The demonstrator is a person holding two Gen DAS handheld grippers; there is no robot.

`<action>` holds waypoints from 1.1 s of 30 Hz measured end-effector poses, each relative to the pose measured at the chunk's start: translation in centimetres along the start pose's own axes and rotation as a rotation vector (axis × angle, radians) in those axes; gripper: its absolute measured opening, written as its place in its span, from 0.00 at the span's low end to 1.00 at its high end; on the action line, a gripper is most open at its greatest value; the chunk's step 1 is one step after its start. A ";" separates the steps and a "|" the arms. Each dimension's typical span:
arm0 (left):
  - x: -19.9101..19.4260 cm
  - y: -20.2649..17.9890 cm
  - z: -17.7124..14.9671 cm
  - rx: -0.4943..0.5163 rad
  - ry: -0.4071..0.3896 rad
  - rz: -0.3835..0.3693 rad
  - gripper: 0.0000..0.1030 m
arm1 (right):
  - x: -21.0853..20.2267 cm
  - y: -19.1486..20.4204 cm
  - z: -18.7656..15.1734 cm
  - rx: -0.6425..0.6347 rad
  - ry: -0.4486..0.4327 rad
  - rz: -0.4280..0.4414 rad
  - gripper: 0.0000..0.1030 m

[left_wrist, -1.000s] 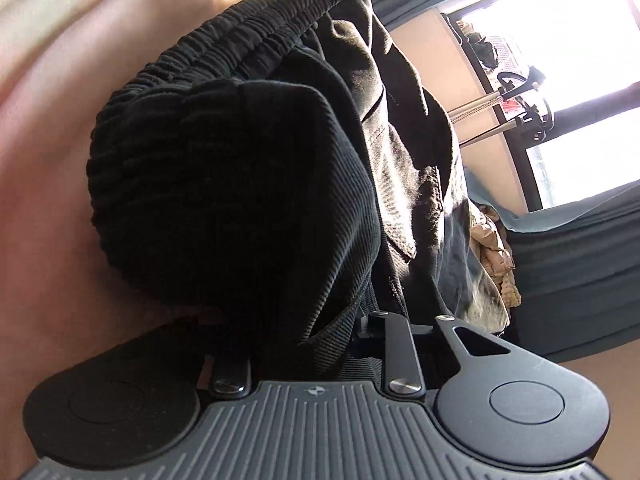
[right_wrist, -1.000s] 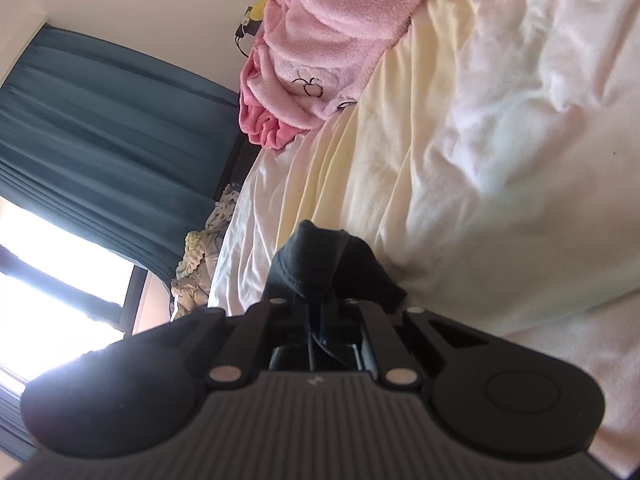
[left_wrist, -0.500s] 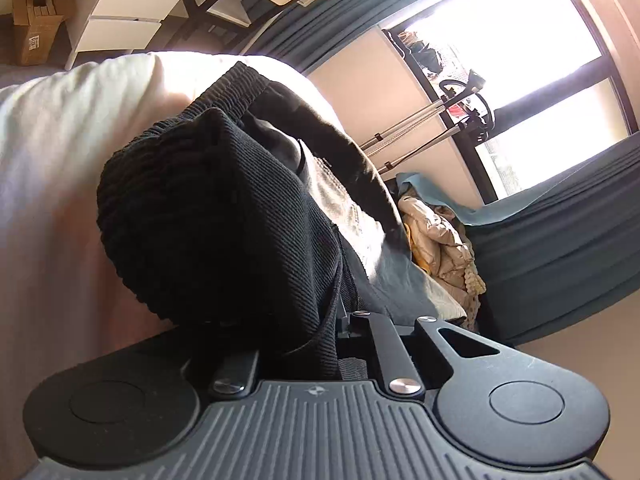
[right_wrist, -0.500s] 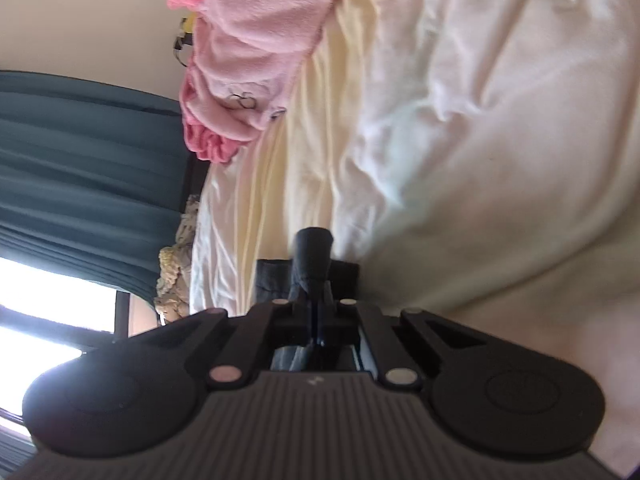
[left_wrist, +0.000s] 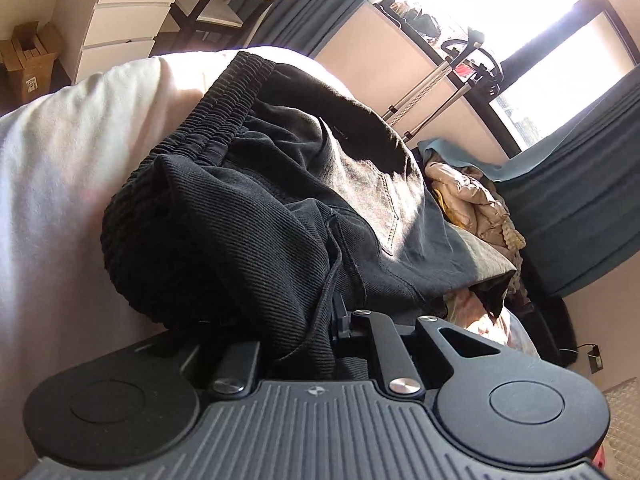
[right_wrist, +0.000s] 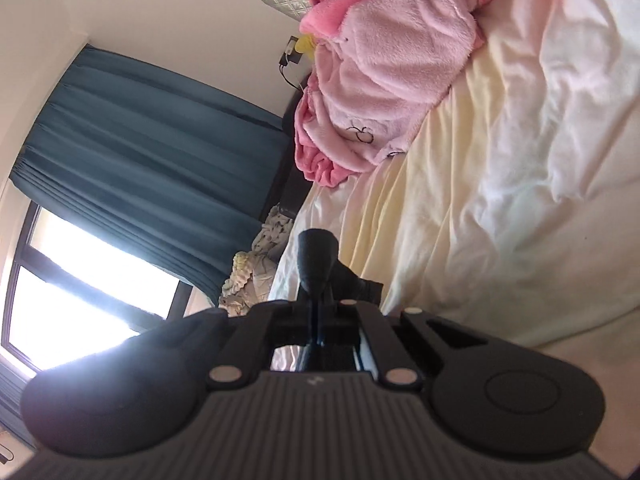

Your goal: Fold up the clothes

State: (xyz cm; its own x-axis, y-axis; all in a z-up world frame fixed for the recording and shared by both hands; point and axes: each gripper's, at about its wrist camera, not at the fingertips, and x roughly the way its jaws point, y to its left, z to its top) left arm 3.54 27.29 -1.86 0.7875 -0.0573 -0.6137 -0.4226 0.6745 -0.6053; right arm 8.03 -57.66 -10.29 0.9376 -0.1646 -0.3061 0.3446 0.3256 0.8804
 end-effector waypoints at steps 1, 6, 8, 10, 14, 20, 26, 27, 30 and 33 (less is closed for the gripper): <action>0.1 0.4 -0.2 -0.006 0.002 -0.001 0.16 | 0.2 -0.7 -0.1 -0.016 0.022 -0.068 0.03; 0.3 0.7 -1.7 0.122 -0.017 0.043 0.27 | 2.2 -3.4 -2.4 -0.231 0.141 -0.393 0.09; 0.1 1.1 -1.5 0.084 -0.013 0.025 0.30 | 2.2 -2.4 -3.3 -0.326 0.137 -0.418 0.12; -0.4 1.2 -1.3 0.075 0.000 0.026 0.39 | 2.2 -1.0 -4.0 -0.420 0.134 -0.439 0.21; -2.1 0.6 -1.6 0.116 -0.016 0.057 0.62 | 0.1 0.9 -5.0 -0.512 0.069 -0.438 0.44; -7.1 -0.2 -2.7 0.190 -0.130 0.064 0.81 | -4.2 5.1 -7.2 -0.591 -0.060 -0.366 0.54; -7.3 -4.5 -3.2 0.385 -0.207 0.081 0.89 | -6.2 9.5 -11.8 -0.702 0.028 -0.112 0.57; -6.7 -5.7 -3.4 0.426 -0.214 0.077 0.89 | -6.1 10.1 -12.9 -0.726 0.059 -0.079 0.57; -4.4 -8.9 -3.9 0.533 -0.200 0.062 0.90 | -5.8 11.7 -15.9 -0.803 0.132 0.002 0.57; -1.2 -12.3 -4.8 0.664 -0.205 0.044 0.90 | -5.3 12.6 -17.7 -0.835 0.181 0.043 0.57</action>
State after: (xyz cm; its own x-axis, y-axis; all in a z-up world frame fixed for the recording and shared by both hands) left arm 5.70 15.53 3.90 0.8722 0.0767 -0.4830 -0.1437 0.9842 -0.1032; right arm 8.20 -36.22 -3.97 0.9188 -0.0081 -0.3946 0.1621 0.9193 0.3586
